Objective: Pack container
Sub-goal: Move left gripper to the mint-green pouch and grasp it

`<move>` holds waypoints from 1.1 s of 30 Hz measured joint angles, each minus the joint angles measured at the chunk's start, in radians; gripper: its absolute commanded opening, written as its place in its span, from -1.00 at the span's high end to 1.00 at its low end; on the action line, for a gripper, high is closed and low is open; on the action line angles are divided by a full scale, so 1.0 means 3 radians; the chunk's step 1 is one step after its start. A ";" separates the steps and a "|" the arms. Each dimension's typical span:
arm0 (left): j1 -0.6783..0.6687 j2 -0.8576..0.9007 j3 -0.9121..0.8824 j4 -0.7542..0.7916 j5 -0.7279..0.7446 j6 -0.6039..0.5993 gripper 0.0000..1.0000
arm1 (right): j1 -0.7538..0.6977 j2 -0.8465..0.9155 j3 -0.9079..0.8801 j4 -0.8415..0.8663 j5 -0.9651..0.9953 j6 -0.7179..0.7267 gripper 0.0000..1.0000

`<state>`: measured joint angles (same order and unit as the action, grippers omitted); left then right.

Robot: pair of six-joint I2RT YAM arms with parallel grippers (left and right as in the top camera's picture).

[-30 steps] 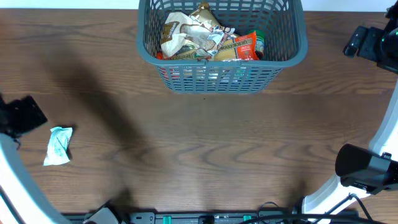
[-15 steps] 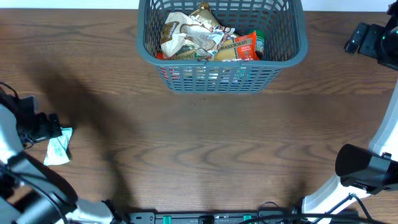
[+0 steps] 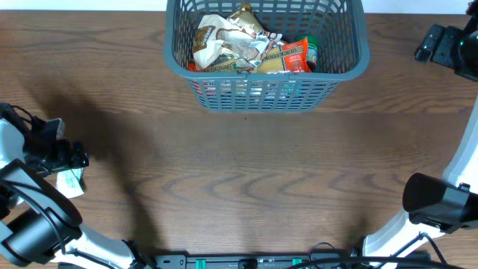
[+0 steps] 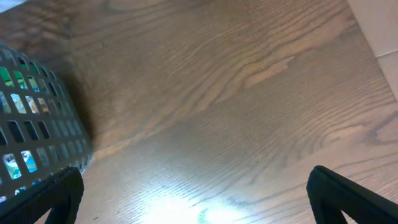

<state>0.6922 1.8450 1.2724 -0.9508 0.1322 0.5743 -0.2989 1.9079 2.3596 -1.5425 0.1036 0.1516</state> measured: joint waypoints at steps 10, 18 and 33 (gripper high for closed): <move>0.0000 0.0061 -0.0310 0.0313 -0.0067 0.0020 -0.79 | 0.0000 0.0000 0.0000 -0.0004 0.0003 -0.0001 -0.99; 0.0000 0.0062 -0.0345 0.0340 -0.0117 0.0037 -0.02 | 0.0000 0.0000 0.0000 -0.0013 0.0003 -0.0001 -0.98; -0.0056 0.0062 -0.0304 0.0192 -0.0025 -0.0005 0.89 | 0.0000 0.0000 0.0000 -0.0060 0.0004 -0.0013 -0.98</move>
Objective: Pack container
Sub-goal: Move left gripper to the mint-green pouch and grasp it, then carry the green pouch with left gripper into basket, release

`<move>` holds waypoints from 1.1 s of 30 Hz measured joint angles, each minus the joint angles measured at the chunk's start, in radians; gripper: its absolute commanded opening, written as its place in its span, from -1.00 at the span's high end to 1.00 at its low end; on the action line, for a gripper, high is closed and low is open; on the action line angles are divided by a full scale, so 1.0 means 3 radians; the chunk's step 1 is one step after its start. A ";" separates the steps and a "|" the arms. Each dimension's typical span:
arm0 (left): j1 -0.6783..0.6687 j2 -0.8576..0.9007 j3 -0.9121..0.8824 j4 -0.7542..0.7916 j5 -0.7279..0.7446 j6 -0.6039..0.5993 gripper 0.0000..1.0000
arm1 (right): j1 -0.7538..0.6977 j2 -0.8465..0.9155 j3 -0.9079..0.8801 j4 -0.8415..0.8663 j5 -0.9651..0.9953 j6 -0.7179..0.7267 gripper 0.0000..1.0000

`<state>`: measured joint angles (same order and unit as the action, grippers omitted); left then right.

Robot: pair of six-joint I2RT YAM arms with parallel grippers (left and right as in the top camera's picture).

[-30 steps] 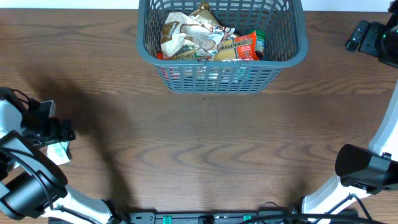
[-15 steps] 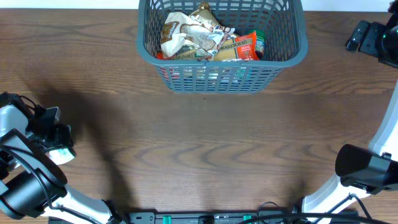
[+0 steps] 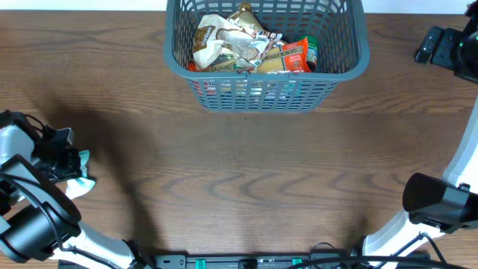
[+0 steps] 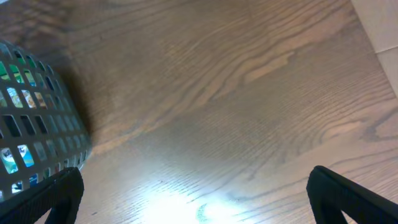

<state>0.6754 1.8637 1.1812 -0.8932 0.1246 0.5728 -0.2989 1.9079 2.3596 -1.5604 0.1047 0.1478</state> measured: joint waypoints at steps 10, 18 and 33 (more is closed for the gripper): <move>-0.0636 0.0000 0.1208 -0.0969 0.0102 -0.0459 0.88 | 0.0000 0.0000 0.0000 -0.0010 0.0001 0.0000 -0.98; -0.1447 -0.0032 0.3180 -0.1457 0.0112 -0.0781 0.89 | 0.0000 0.0000 0.0000 -0.0019 0.0000 0.0000 -0.98; -0.3601 0.0037 0.3997 0.0196 -0.0144 0.0763 0.89 | 0.0000 0.0000 0.0000 -0.0090 -0.0010 -0.0001 -0.98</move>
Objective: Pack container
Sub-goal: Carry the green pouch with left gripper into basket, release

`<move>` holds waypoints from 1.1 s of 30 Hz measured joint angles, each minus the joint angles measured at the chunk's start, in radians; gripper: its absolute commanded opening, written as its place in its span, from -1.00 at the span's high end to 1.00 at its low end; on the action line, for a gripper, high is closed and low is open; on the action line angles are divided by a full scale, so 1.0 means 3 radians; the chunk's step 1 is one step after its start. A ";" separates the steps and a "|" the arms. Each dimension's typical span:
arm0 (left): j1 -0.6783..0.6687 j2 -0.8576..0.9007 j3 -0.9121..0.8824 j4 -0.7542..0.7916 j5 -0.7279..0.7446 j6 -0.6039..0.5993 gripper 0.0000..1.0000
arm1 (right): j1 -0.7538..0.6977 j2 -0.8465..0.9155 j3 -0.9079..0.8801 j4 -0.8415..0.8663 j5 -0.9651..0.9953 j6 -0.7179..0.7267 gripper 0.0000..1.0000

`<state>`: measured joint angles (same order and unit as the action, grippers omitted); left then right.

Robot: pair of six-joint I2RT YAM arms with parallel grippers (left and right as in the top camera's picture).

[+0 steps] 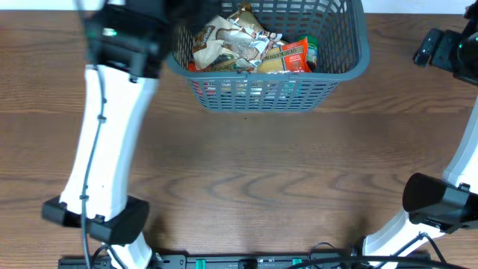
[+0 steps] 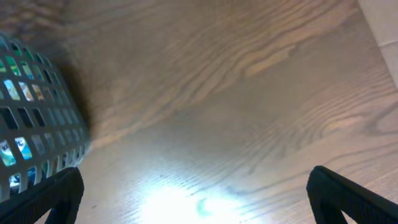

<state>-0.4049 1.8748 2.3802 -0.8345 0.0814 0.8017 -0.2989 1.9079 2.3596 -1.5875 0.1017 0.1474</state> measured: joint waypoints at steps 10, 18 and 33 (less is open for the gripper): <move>-0.0448 0.0858 0.0017 0.0722 0.0174 0.0367 0.89 | 0.0000 0.0000 0.0000 -0.0112 -0.0001 0.0001 -0.99; -0.0464 0.1609 0.0013 0.0888 0.0421 0.0398 0.89 | 0.0000 0.0000 0.0000 -0.0160 -0.0001 0.0001 -0.98; -0.0464 0.1775 0.0011 0.0893 0.0855 0.0221 0.88 | 0.0001 0.0000 0.0000 -0.0178 -0.0113 0.0001 -0.99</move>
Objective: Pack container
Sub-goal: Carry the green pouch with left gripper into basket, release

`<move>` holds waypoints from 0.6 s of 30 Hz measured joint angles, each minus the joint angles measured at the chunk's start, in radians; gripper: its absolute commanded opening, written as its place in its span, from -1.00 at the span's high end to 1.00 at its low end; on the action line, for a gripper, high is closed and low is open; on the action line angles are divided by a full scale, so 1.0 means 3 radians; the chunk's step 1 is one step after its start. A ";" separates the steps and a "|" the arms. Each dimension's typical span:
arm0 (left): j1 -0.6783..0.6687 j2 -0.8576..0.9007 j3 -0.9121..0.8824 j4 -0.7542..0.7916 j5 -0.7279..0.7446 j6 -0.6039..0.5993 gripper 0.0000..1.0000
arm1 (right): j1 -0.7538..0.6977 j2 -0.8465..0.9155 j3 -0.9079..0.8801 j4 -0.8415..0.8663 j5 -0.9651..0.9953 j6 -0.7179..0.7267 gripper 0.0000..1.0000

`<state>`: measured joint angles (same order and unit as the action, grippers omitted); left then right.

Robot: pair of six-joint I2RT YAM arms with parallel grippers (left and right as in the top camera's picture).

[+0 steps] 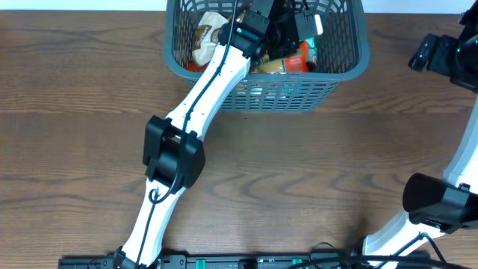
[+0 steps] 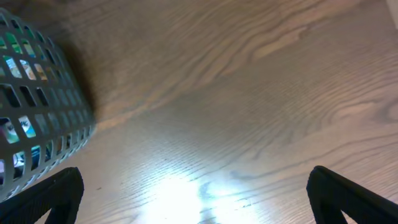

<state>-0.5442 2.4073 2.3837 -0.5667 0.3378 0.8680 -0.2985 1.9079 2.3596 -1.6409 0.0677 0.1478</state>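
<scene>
A grey mesh basket (image 1: 360,46) stands at the table's far middle, holding several snack packets, among them a tan one (image 1: 208,36). My left arm reaches up from the near left, and its gripper (image 1: 293,24) hangs over the basket's middle, shut on a small white packet (image 1: 314,24). The right gripper (image 1: 437,51) hovers at the far right, beside the basket. In the right wrist view it (image 2: 196,194) is open wide over bare wood, nothing between its fingers (image 2: 53,196), with the basket's wall (image 2: 37,118) at the left.
The wooden table (image 1: 299,172) fills the view. The left arm's elbow joint (image 1: 172,153) stands over the table's left middle. The right arm's base (image 1: 437,202) sits at the near right edge. A lamp glare shows on the wood (image 2: 180,199).
My left arm has swung from the far left beside the basket to over the basket's middle, the white packet at its tip. The right gripper has hardly shifted.
My left gripper was low at the table's left edge by a white and green packet, and stayed there a second later. Then the arm stood raised at the far left beside the basket. Now its gripper is over the basket. The right gripper stayed open throughout.
</scene>
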 measured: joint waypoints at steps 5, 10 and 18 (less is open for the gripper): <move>-0.0001 0.0018 0.0000 -0.0010 0.0019 -0.0029 -0.37 | 0.0000 0.0000 0.0000 -0.0003 -0.0019 0.0000 -0.98; 0.0001 0.0027 0.0000 -0.0046 0.0025 -0.0175 -0.97 | 0.0000 0.0000 0.0000 -0.0020 -0.0027 -0.0001 -0.99; -0.0004 0.0018 0.0000 -0.0189 -0.0042 -0.0281 -0.97 | 0.0000 0.0000 0.0000 0.0154 -0.0028 -0.0013 -0.98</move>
<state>-0.5453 2.4126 2.3837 -0.6235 0.3252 0.7837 -0.2985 1.9079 2.3596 -1.5948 0.0593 0.1440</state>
